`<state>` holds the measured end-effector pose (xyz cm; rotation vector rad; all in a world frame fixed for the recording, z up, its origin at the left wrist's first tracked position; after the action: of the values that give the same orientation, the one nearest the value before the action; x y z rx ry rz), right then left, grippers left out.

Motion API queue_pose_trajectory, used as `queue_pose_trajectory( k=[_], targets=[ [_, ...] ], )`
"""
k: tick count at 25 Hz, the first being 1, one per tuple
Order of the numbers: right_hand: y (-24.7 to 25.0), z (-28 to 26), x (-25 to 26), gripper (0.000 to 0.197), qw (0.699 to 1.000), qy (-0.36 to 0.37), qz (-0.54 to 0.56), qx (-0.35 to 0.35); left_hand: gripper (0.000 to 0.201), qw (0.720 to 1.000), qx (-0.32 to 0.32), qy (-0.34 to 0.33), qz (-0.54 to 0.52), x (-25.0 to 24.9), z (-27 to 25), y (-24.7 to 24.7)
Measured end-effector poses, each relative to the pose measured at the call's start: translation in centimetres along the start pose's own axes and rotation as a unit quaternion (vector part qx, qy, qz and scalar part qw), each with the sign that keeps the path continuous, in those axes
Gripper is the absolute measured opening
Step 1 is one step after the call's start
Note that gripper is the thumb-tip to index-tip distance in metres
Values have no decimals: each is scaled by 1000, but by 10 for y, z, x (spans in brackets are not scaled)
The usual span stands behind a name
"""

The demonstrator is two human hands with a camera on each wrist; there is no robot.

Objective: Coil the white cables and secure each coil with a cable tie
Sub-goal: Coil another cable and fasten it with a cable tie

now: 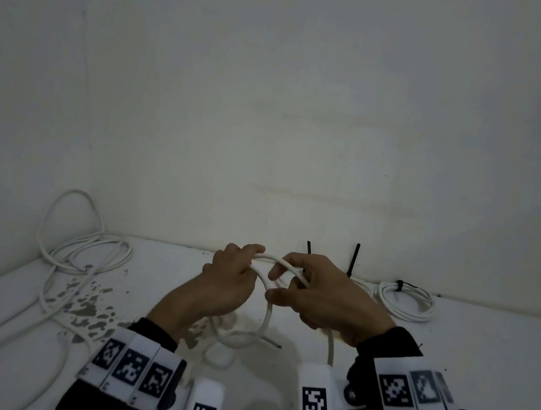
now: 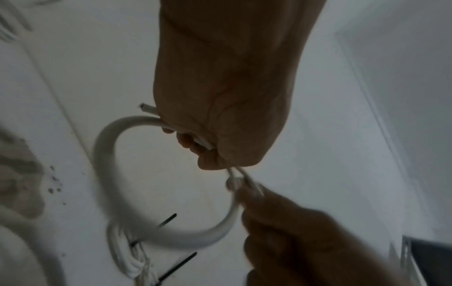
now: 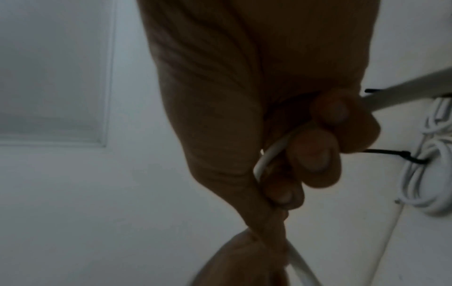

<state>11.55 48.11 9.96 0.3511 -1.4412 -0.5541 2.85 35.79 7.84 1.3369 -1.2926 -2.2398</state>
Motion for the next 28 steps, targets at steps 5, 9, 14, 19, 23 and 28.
queue_pose_trajectory(
  k=[5,9,14,19,23,28],
  targets=[
    [-1,6,-1,8,991,52,-102,-67,27,971,43,44,-229,8,-5,15],
    [-3,13,2,11,977,111,-137,-116,17,870,160,115,-451,8,-15,3],
    [-1,17,-2,16,970,145,-128,-150,35,757,226,89,-607,-7,-20,-10],
    [11,13,-7,6,981,90,7,-174,39,721,153,87,-670,-10,-10,-10],
    [21,4,-9,11,980,29,170,-102,40,760,82,90,-638,6,-8,0],
    [15,-3,1,21,982,75,165,-58,45,760,47,83,-643,13,-8,10]
  ],
)
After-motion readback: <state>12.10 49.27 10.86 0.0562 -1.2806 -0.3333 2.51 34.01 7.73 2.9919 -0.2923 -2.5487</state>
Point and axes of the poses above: each hand's wrist, its own z-axis towards the middle knuckle, its own y-axis out of the back of the hand, x = y × z, the point moved 5 cm from there along z, towards the middle knuckle, and after that the axes turned 2 degrees about z, right-handed, at the moved point
